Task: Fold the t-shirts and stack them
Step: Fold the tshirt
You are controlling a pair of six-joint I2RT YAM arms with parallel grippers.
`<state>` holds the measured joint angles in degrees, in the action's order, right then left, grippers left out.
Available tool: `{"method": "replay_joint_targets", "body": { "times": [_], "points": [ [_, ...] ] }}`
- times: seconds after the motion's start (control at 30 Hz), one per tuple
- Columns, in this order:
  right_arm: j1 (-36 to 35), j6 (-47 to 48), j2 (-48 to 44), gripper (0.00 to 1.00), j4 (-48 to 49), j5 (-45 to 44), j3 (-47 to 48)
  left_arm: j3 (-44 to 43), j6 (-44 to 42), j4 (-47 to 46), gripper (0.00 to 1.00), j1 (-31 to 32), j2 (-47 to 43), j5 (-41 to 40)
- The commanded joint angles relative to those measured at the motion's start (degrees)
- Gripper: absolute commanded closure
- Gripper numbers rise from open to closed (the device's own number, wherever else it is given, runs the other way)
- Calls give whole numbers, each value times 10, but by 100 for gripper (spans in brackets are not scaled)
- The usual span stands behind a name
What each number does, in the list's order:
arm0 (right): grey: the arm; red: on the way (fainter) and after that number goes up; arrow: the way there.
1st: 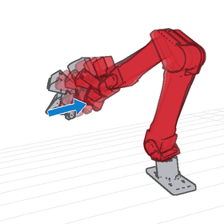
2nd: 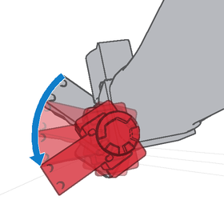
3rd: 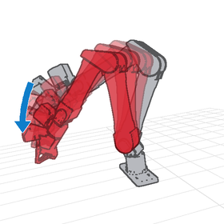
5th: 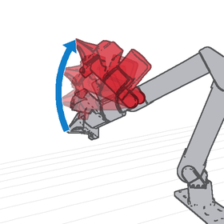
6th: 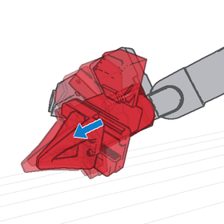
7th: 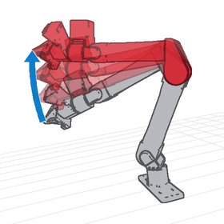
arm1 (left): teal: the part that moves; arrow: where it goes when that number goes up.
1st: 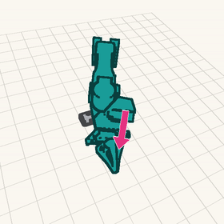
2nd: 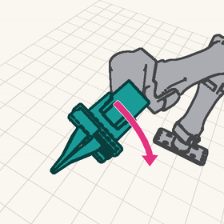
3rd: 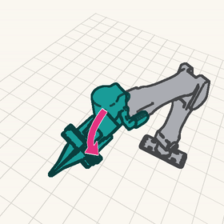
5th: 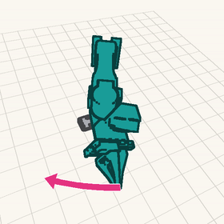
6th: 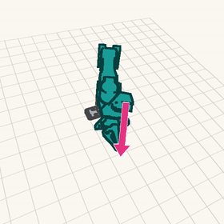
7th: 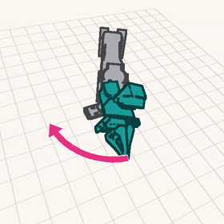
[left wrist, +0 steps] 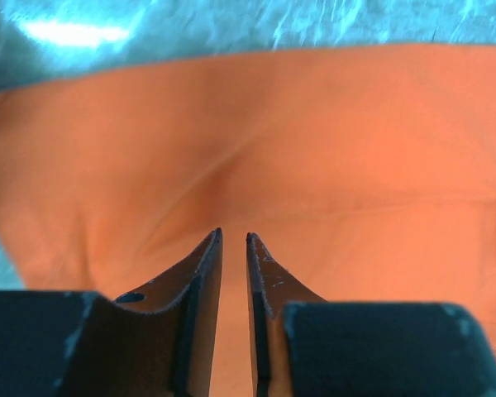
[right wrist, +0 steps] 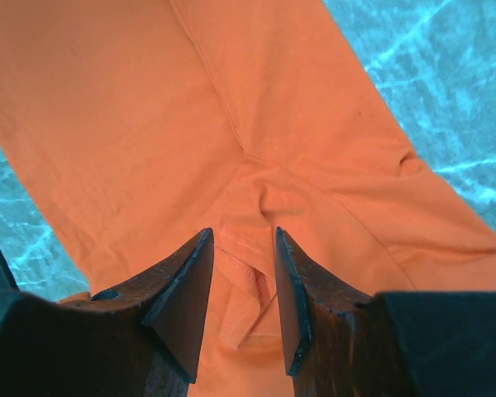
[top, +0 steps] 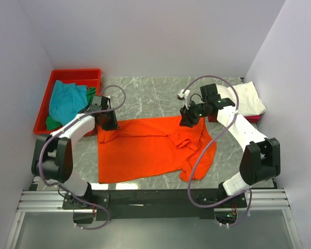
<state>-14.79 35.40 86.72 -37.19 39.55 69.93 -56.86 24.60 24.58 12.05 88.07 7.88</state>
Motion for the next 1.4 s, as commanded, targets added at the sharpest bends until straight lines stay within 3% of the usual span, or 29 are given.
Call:
{"method": "replay_joint_targets", "body": {
  "times": [0.0, 0.1, 0.37, 0.53, 1.03, 1.17, 1.37],
  "points": [
    [4, -3, 21, 57, 10, -18, 7, -42, -11, -32, 77, 4, 24, 32],
    [-14, 5, 55, 57, -15, -35, 26, -26, -9, -39, 75, 8, 15, 26],
    [-117, -16, 133, 53, 10, -177, 45, 138, 75, -101, 62, 7, -165, -57],
    [-154, -18, 169, 52, 26, -264, 48, 211, 129, -128, 61, 0, -233, -122],
    [-169, -30, 217, 54, 32, -305, 67, 213, 155, -175, 64, -21, -151, -173],
    [-169, -31, 221, 56, 31, -305, 64, 215, 163, -180, 75, -21, -125, -179],
    [-169, -33, 224, 59, 29, -304, 64, 229, 171, -176, 75, -21, -126, -210]
  ]
}}
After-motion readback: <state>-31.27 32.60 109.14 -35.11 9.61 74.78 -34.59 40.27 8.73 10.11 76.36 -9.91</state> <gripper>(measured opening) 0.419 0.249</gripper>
